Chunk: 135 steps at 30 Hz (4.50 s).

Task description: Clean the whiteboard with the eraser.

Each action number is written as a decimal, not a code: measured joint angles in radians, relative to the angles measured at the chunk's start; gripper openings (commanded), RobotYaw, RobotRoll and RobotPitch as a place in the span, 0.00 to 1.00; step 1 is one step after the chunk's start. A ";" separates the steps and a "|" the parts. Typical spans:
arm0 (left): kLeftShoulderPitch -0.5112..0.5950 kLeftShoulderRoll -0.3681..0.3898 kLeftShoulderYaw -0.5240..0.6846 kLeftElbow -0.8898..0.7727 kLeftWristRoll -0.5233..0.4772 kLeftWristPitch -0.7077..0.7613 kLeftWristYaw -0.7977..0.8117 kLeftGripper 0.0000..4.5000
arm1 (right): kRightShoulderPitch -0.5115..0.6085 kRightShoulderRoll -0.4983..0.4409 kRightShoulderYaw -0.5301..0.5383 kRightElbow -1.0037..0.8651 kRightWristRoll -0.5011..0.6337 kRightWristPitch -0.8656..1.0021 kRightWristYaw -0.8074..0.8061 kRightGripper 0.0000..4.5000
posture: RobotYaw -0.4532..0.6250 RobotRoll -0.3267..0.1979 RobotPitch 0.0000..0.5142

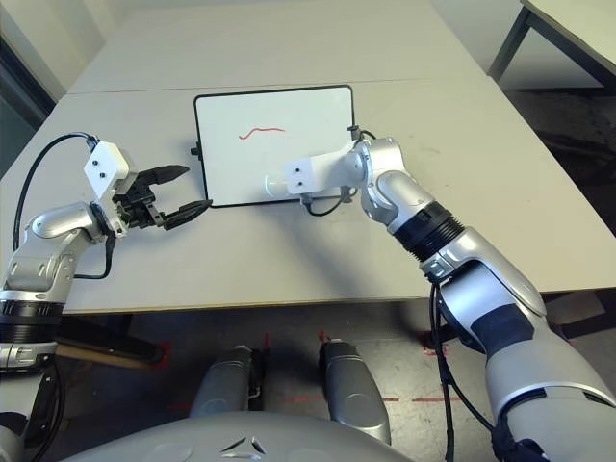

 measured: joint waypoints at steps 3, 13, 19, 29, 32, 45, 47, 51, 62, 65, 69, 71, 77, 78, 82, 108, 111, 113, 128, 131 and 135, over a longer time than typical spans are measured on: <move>0.000 0.000 0.000 0.001 0.000 0.000 0.000 1.00 | -0.002 0.027 -0.004 0.012 -0.008 0.008 -0.009 0.09 | 0.36 0.62 0.20; 0.000 0.001 0.000 0.003 0.005 0.000 -0.005 1.00 | -0.041 0.206 0.013 0.043 -0.015 0.023 -0.015 0.09 | 0.37 0.62 0.21; 0.011 0.001 0.000 0.001 0.005 0.000 -0.003 1.00 | -0.059 0.232 0.029 0.039 -0.025 0.009 -0.014 0.09 | 0.39 0.62 0.21; 0.018 0.000 0.000 -0.006 0.004 0.000 0.001 1.00 | -0.055 0.154 0.042 0.037 -0.035 -0.039 -0.013 0.09 | 0.37 0.62 0.20; 0.013 -0.002 0.000 -0.004 0.004 0.000 0.001 1.00 | -0.035 0.107 0.037 0.028 -0.038 -0.044 -0.016 0.09 | 0.36 0.62 0.20; -0.018 -0.012 -0.002 0.036 0.012 -0.008 0.000 1.00 | -0.012 0.035 0.030 0.017 -0.056 -0.024 0.018 0.09 | 0.35 0.62 0.19; -0.021 -0.012 -0.002 0.038 0.016 -0.011 0.000 1.00 | -0.030 0.053 0.026 0.035 -0.056 -0.022 0.017 0.09 | 0.36 0.62 0.19; -0.023 -0.013 -0.002 0.038 0.017 -0.012 0.000 1.00 | -0.037 0.102 0.023 0.038 -0.060 -0.015 0.010 0.09 | 0.37 0.62 0.20; -0.008 -0.012 -0.001 0.029 0.017 -0.010 0.001 1.00 | -0.034 0.185 0.048 0.039 -0.103 -0.038 -0.003 0.09 | 0.38 0.62 0.22; 0.006 -0.012 0.000 0.019 0.017 -0.005 0.001 1.00 | -0.031 0.197 0.056 0.039 -0.115 -0.046 -0.004 0.09 | 0.38 0.62 0.23; 0.007 -0.012 0.000 0.001 0.017 0.001 0.002 1.00 | -0.025 0.212 0.063 0.041 -0.124 -0.059 -0.007 0.09 | 0.38 0.62 0.23; 0.007 -0.012 0.000 -0.002 0.017 0.003 0.003 1.00 | -0.023 0.216 0.067 0.044 -0.125 -0.066 -0.016 0.09 | 0.38 0.62 0.23; 0.007 -0.012 0.000 -0.002 0.017 0.005 0.004 1.00 | -0.023 0.232 0.067 0.073 -0.133 -0.090 -0.046 0.09 | 0.38 0.62 0.23; 0.007 -0.012 0.000 -0.002 0.017 0.005 0.004 1.00 | -0.023 0.233 0.066 0.079 -0.133 -0.094 -0.054 0.09 | 0.38 0.62 0.23; 0.007 -0.012 0.000 -0.002 0.017 0.005 0.004 1.00 | -0.031 0.233 0.064 0.118 -0.132 -0.121 -0.082 0.09 | 0.38 0.62 0.21; -0.010 -0.014 0.000 0.021 0.017 0.003 0.004 1.00 | -0.258 0.156 -0.076 0.212 -0.025 -0.082 -0.051 0.09 | 0.37 0.62 0.21; -0.021 -0.014 0.000 0.041 0.019 0.000 0.003 1.00 | -0.258 0.156 -0.074 0.212 -0.025 -0.082 -0.044 0.09 | 0.37 0.62 0.21; -0.031 -0.013 0.000 0.046 0.019 -0.004 0.001 1.00 | -0.259 0.156 -0.070 0.213 -0.026 -0.084 -0.040 0.09 | 0.36 0.62 0.21; -0.099 0.015 -0.001 0.119 0.030 -0.039 -0.010 1.00 | -0.355 0.203 -0.035 0.350 -0.026 -0.163 -0.063 0.09 | 0.36 0.62 0.24; -0.102 0.015 -0.001 0.119 0.031 -0.041 -0.010 1.00 | -0.355 0.208 -0.033 0.360 -0.026 -0.167 -0.064 0.09 | 0.36 0.62 0.25; -0.107 0.015 -0.001 0.127 0.039 -0.049 -0.010 1.00 | -0.355 0.209 -0.030 0.377 -0.026 -0.174 -0.066 0.09 | 0.36 0.62 0.26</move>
